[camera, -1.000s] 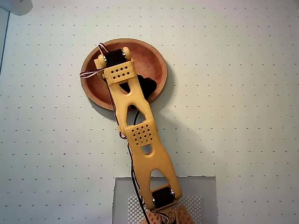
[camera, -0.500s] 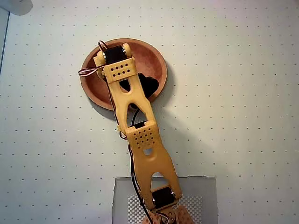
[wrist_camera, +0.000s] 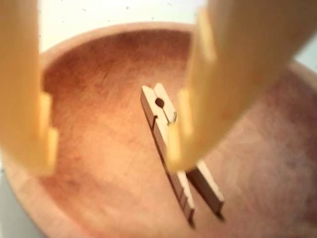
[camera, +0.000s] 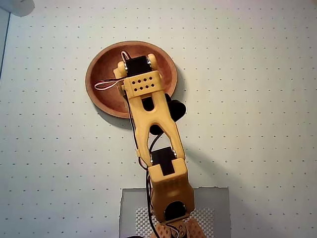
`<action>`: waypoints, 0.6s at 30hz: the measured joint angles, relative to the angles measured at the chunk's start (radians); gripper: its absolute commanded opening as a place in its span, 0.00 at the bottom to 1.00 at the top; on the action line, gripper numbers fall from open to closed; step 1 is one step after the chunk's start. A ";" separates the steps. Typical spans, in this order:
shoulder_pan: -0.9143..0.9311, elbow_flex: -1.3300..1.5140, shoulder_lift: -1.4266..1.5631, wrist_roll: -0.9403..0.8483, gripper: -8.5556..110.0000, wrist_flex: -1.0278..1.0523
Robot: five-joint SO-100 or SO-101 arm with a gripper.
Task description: Grasp a clothespin and put it in the bowl.
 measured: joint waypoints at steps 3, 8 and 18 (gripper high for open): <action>0.000 0.144 0.143 0.031 0.05 0.000; -0.003 0.334 0.354 0.072 0.05 0.000; 0.026 0.640 0.799 0.201 0.04 0.000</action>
